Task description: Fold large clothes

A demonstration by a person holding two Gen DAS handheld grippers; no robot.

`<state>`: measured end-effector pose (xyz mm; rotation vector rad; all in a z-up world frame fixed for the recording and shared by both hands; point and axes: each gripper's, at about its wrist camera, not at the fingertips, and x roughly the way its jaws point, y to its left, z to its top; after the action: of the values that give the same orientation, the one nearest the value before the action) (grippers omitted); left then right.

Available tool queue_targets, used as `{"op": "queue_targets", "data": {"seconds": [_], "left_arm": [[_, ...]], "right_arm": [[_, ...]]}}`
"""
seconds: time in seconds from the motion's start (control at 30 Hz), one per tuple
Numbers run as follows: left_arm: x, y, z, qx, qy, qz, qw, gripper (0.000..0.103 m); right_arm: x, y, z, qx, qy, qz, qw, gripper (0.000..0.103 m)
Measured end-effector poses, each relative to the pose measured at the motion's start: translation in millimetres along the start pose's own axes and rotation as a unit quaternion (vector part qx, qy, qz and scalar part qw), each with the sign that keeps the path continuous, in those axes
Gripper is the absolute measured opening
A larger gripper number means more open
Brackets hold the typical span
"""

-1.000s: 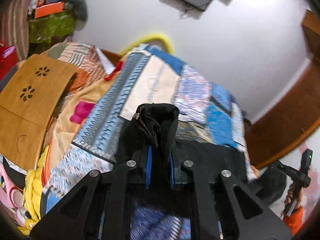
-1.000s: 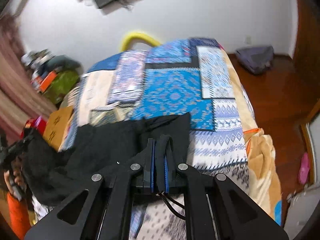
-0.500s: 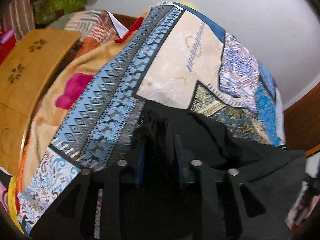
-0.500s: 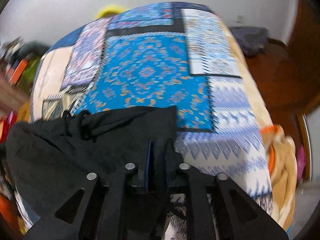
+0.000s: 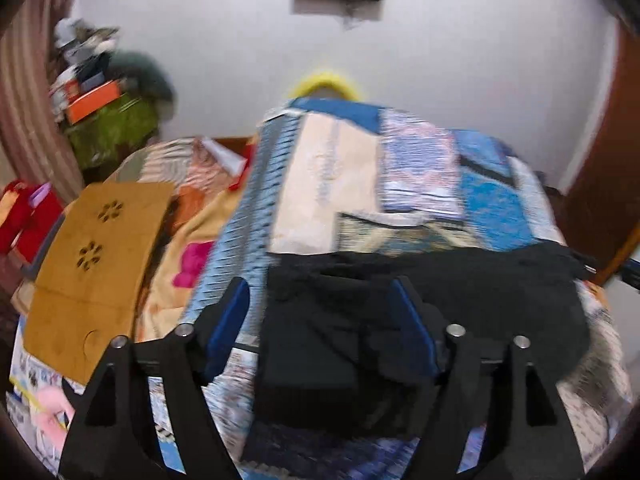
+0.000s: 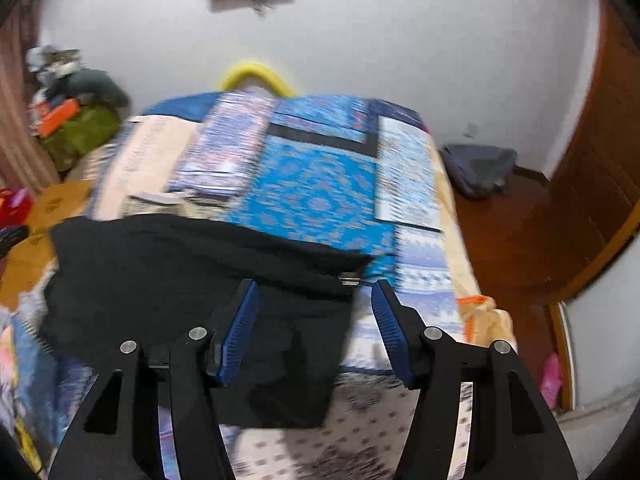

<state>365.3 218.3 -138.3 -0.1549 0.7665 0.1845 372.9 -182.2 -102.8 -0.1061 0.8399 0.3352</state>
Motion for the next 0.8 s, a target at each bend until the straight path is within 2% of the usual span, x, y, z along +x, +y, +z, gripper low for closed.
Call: {"op": "queue_targets", "data": {"seconds": [0.1, 0.23, 0.37, 0.4, 0.43, 0.5, 0.57, 0.7, 0.8], "left_arm": [[-8.6, -32.6, -10.6, 0.024, 0.013, -0.055, 0.9981, 0.08], [6.3, -75.4, -28.8, 0.067, 0.029, -0.077, 0.9944, 0.08], [41.8, -106.1, -41.1, 0.111, 0.037, -0.045, 0.9921, 0.08], [58.0, -114.4, -42.5, 0.128, 0.035, -0.012, 0.991, 0.08], [69.4, -118.0, -41.9, 0.133, 0.033, 0.004, 0.9906, 0.081], [97.1, -117.3, -39.2, 0.111, 0.046, 0.014, 0.9926, 0.082], [116.8, -113.9, -35.5, 0.082, 0.059, 0.006, 0.9948, 0.082], [137.8, -104.9, -33.7, 0.039, 0.076, -0.017, 0.9962, 0.084], [130.9, -101.8, -39.4, 0.044, 0.072, -0.02, 0.9962, 0.084]], "right_arm": [[-3.4, 35.0, -5.1, -0.023, 0.004, 0.035, 0.999, 0.055], [15.0, 79.3, -18.6, -0.054, 0.029, 0.083, 0.995, 0.055], [55.5, 106.3, -30.7, -0.079, 0.058, 0.083, 0.992, 0.055], [62.7, 108.9, -32.6, -0.081, 0.067, 0.079, 0.991, 0.055], [77.9, 111.3, -33.1, -0.079, 0.08, 0.071, 0.991, 0.056], [92.7, 107.3, -31.1, -0.07, 0.083, 0.056, 0.993, 0.061], [104.0, 103.5, -27.7, -0.059, 0.081, 0.052, 0.994, 0.073], [116.9, 96.0, -25.3, -0.059, 0.077, 0.06, 0.993, 0.08], [111.4, 95.7, -28.1, -0.072, 0.069, 0.067, 0.993, 0.08]]}}
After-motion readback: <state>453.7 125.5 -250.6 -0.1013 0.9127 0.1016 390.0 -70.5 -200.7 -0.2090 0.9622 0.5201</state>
